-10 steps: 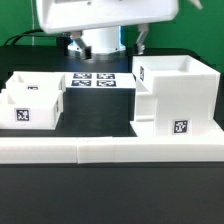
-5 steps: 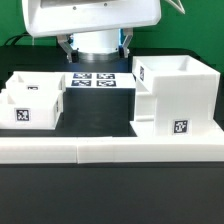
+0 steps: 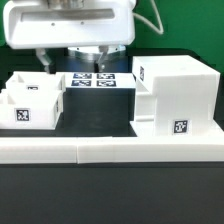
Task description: Assemble drawer
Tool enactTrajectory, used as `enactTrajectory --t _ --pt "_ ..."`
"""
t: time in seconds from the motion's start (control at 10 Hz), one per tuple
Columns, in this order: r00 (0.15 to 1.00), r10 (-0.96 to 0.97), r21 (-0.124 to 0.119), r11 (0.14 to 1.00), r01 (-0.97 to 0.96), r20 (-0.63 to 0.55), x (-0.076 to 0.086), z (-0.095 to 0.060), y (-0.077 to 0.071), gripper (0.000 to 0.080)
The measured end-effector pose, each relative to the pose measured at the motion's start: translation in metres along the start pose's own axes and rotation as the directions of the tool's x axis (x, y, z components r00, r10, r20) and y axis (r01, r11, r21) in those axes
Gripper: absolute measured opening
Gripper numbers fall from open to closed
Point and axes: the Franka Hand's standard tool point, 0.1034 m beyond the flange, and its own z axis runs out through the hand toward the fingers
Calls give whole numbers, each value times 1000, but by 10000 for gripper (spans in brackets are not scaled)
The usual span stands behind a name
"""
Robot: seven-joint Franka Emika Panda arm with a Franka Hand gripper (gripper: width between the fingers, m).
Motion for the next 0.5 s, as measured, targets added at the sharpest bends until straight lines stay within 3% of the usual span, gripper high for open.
enactTrajectory --t 0.3,0.5 --pt "999 -49 -19 999 49 5 -7 29 12 649" --pt "999 -49 -23 999 49 0 -7 32 12 649"
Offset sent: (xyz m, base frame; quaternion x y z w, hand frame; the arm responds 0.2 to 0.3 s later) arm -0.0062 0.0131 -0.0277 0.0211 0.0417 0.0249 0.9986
